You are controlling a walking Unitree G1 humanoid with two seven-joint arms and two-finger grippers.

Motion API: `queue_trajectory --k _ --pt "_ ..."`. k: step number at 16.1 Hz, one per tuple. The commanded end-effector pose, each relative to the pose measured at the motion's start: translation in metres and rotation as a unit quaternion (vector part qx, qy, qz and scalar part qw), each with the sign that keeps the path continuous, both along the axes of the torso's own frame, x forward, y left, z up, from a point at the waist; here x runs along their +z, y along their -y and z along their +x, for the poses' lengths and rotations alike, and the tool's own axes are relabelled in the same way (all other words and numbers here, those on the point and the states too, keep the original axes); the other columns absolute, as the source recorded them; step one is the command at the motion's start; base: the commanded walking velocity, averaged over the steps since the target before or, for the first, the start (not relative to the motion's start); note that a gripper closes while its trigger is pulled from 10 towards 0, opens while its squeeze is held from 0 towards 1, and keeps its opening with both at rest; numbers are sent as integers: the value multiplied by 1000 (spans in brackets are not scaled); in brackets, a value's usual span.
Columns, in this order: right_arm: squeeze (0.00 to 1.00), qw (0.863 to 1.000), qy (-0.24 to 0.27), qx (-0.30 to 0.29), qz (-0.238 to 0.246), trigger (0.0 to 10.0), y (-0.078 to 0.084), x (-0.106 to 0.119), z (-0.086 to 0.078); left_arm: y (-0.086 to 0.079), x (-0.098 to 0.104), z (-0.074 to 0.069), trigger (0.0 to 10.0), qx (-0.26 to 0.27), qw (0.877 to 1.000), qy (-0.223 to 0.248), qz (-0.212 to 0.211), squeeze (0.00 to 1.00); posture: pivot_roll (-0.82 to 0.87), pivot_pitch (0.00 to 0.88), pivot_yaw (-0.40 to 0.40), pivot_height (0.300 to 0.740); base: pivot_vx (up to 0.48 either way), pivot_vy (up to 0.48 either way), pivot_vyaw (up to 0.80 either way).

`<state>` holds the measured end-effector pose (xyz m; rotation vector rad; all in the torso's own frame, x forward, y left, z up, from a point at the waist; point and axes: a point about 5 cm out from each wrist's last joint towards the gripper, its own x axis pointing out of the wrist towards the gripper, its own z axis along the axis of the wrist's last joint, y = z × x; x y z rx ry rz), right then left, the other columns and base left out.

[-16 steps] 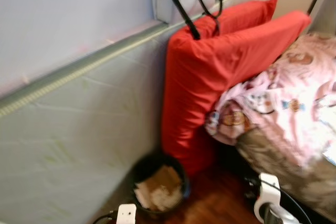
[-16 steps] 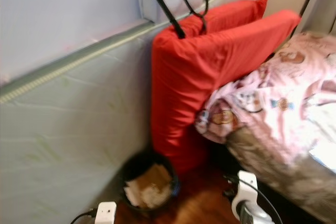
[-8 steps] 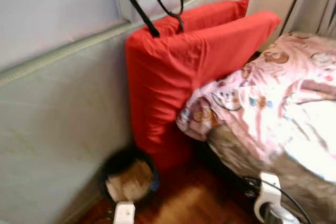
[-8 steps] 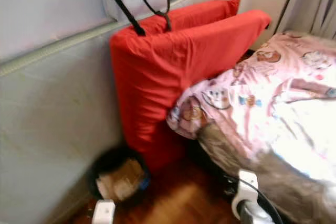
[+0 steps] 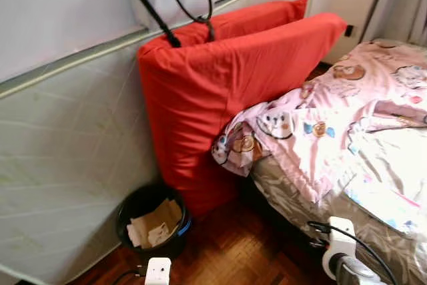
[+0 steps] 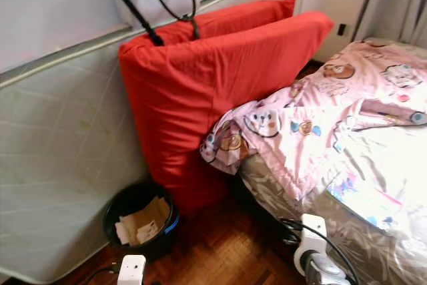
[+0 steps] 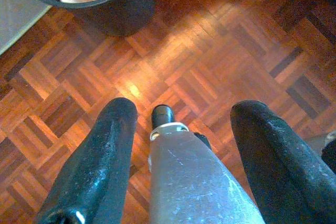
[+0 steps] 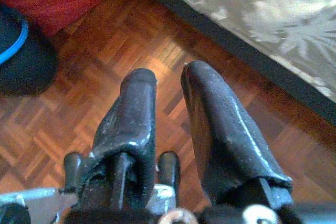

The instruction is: Clean up the room

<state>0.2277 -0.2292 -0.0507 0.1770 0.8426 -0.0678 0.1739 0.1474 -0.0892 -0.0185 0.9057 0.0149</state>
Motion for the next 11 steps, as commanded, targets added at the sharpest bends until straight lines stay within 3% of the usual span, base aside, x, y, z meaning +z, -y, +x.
queue_trajectory --k 1,6,8,11 --pt "0 1000 6 16 5 10000 -8 1 4 -10 -1 -3 10000 14 1000 -3 13 0 -76 0 64 740 0 0 0" --pt "0 1000 24 18 0 10000 -10 0 1 -14 -2 -8 10000 46 999 4 23 0 -82 0 76 740 0 0 0" --pt "0 997 59 16 -42 10000 -4 2 0 -15 -1 -12 10000 70 997 25 38 0 -75 0 64 740 0 0 0" --pt "0 993 113 14 -40 10000 -3 7 1 -14 3 -11 10000 69 994 65 58 0 -79 0 54 740 0 0 0"
